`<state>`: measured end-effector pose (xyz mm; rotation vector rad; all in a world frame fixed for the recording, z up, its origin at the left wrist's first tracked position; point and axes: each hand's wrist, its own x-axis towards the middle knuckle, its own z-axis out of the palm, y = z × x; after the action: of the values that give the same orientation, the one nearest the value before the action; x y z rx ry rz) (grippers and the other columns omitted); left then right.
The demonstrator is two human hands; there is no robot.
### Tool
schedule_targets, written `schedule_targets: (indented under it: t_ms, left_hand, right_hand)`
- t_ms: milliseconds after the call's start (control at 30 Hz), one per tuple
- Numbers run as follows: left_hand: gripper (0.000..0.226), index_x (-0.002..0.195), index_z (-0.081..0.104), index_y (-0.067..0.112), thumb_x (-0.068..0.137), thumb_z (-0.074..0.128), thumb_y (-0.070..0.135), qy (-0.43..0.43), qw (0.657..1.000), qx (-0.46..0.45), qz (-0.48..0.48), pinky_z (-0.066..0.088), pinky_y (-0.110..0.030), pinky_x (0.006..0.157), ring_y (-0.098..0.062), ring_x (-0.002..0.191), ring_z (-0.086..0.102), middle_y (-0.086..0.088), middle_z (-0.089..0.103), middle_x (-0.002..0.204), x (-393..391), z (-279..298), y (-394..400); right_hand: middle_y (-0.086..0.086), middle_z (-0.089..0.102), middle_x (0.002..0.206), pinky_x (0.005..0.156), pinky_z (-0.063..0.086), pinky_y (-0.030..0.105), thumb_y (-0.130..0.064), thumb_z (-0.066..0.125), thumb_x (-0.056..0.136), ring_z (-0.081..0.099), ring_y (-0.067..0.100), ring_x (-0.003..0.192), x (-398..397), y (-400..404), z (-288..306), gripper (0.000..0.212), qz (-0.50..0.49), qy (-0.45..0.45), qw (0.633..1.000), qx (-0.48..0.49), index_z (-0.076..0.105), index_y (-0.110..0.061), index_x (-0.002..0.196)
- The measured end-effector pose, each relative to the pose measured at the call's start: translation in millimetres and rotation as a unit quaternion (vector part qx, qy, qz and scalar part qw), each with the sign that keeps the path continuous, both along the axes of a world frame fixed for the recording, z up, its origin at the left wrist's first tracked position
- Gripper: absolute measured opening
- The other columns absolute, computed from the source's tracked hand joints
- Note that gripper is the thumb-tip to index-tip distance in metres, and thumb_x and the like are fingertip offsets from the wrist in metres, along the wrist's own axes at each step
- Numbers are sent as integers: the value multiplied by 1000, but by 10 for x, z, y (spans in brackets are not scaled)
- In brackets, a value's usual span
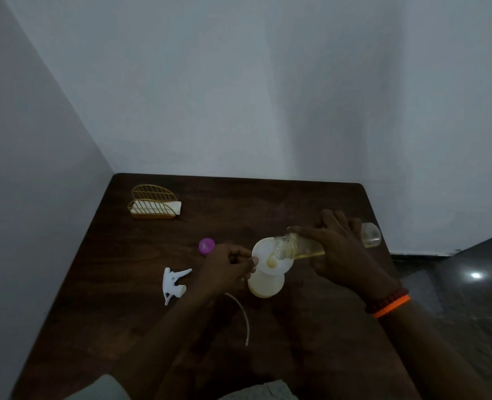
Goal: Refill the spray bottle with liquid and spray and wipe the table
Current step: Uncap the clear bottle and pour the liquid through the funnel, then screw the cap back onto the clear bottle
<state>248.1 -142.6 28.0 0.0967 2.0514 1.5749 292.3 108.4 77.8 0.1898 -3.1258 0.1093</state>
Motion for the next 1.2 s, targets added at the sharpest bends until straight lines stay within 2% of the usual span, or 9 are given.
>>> schedule_targets:
  t_ms: [133, 333, 467, 533, 633, 700, 833, 1033, 1200]
  left_hand:
    - [8, 96, 72, 16, 88, 72, 20, -4, 1000, 4, 2, 58, -23, 63, -11, 69, 71, -5, 77, 82, -2, -10, -4]
    - [10, 98, 73, 16, 88, 72, 21, -4, 1000, -7, -5, 57, -21, 61, -8, 67, 71, -3, 77, 82, -32, -31, -7]
    - [5, 93, 72, 22, 89, 72, 23, -11, 1000, -8, -6, 58, -22, 63, -8, 70, 72, -1, 77, 83, -57, -47, 3]
    - [9, 96, 74, 20, 90, 70, 26, -6, 1000, -18, -9, 58, -21, 62, -9, 72, 72, 0, 76, 86, -90, -67, -5]
    - [18, 98, 75, 18, 93, 65, 32, -9, 999, -33, 3, 58, -22, 63, -13, 78, 72, 0, 75, 90, -170, -68, -47]
    - [19, 98, 74, 20, 95, 62, 35, -9, 999, -47, 26, 60, -27, 68, -16, 83, 72, -1, 75, 91, -282, -123, -87]
    - [17, 105, 70, 28, 90, 68, 35, 69, 979, -184, 58, 60, -36, 80, -11, 90, 69, 6, 70, 103, -613, -462, -219]
    - [45, 117, 61, 15, 79, 78, 32, 171, 904, -393, 2, 50, -32, 87, -18, 108, 55, -4, 59, 119, -919, -1017, -385]
    - [59, 126, 57, 18, 76, 77, 42, 171, 886, -430, -40, 49, -36, 95, -24, 119, 52, -9, 55, 132, -961, -1246, -422]
  right_hand:
    - [-11, 30, 103, 86, 26, 36, -36, 77, 67, 32, 12, 101, 8, 39, -92, 80, -14, -13, 999, -42, 42, -52, 137]
    - [-10, 43, 107, 90, 28, 37, -49, 71, 74, 41, 11, 104, 52, 100, -179, 69, -42, -33, 990, -130, 41, -52, 136]
    - [-15, 53, 119, 98, 44, 46, -57, 68, 66, 51, 6, 110, 102, 163, -299, 73, -62, -50, 966, -246, 42, -51, 134]
    - [-16, 55, 124, 97, 49, 39, -48, 78, 66, 53, 0, 112, 136, 180, -329, 72, -68, -36, 955, -288, 49, -45, 132]
    - [-20, 58, 116, 88, 45, 14, -28, 87, 67, 54, -13, 104, 162, 180, -340, 67, -85, -16, 940, -330, 55, -35, 125]
    - [-22, 61, 114, 90, 44, 15, -29, 87, 68, 56, -11, 106, 170, 183, -368, 61, -94, -19, 932, -349, 58, -33, 122]
    - [-15, 67, 116, 93, 52, 32, -44, 82, 66, 61, 1, 110, 170, 205, -448, 61, -116, -28, 918, -378, 62, -31, 122]
    - [-15, 69, 109, 90, 52, 26, -28, 86, 68, 62, -3, 105, 129, 191, -456, 51, -137, -10, 903, -408, 65, -30, 115]
    - [-15, 69, 110, 90, 51, 22, -27, 86, 69, 62, -5, 105, 77, 212, -483, 51, -141, -10, 894, -425, 65, -29, 115]
